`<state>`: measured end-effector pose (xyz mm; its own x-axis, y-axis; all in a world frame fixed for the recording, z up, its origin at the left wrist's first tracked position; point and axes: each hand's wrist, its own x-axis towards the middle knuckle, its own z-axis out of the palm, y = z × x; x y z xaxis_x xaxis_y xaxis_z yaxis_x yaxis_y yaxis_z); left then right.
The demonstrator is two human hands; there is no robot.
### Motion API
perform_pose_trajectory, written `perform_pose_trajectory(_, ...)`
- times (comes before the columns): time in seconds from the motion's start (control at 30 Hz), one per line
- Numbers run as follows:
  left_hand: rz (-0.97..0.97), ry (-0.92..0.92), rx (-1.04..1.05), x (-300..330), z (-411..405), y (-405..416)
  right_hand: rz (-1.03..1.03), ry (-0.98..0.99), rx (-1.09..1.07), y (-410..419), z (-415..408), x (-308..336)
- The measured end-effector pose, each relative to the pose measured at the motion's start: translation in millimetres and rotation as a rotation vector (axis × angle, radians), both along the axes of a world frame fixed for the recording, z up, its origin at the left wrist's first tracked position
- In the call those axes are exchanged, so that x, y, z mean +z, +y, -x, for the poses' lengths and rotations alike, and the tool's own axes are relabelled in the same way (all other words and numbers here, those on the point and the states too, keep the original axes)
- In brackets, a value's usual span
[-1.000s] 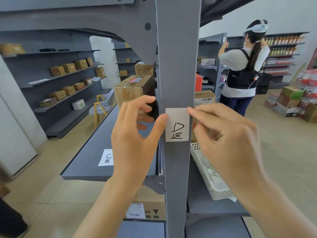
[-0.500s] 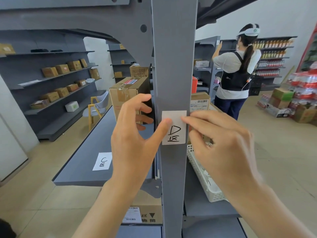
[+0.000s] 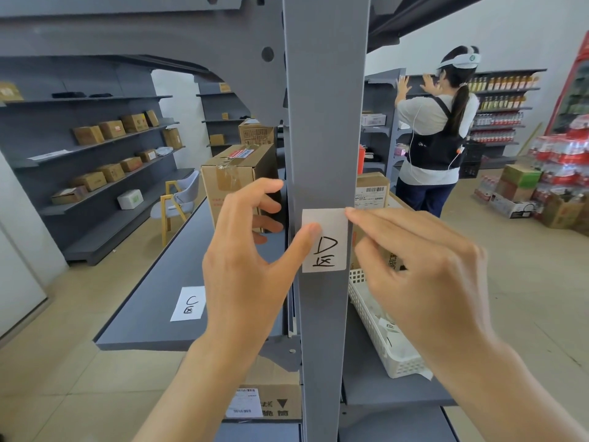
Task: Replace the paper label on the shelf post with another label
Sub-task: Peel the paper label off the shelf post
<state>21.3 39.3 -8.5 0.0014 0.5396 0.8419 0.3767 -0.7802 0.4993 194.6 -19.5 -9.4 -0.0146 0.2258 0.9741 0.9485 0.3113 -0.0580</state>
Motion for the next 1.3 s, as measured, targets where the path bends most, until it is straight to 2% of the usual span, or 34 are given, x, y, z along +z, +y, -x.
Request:
perform_pose_trajectory(0.77, 0.006, -0.015, -0.014, 1.8, -1.0, -0.5, -0.020, 0.004, 0.036, 3.7, 0.8, 5.4)
perform_pose_trajectory(0.97, 0.009, -0.008, -0.012, 2.9, -3.1, -2.4, 0.062, 0.020, -0.077, -3.6, 4.0, 12.9)
perform_pose_trajectory(1.1, -0.002, 0.001, -0.013, 4.3, -3.1, -4.5, 0.196, 0.025, -0.046, -0.4, 9.2, 6.8)
perform_pose_trajectory(1.2, 0.005, -0.009, -0.014, 4.8, -2.3, -5.3, 0.095, 0.082, 0.013, -3.5, 7.0, 1.5)
perform_pose_trajectory(1.3, 0.009, -0.009, -0.007, 4.5, -2.3, -5.4, 0.005, 0.071, -0.024, -3.7, 3.0, 3.6)
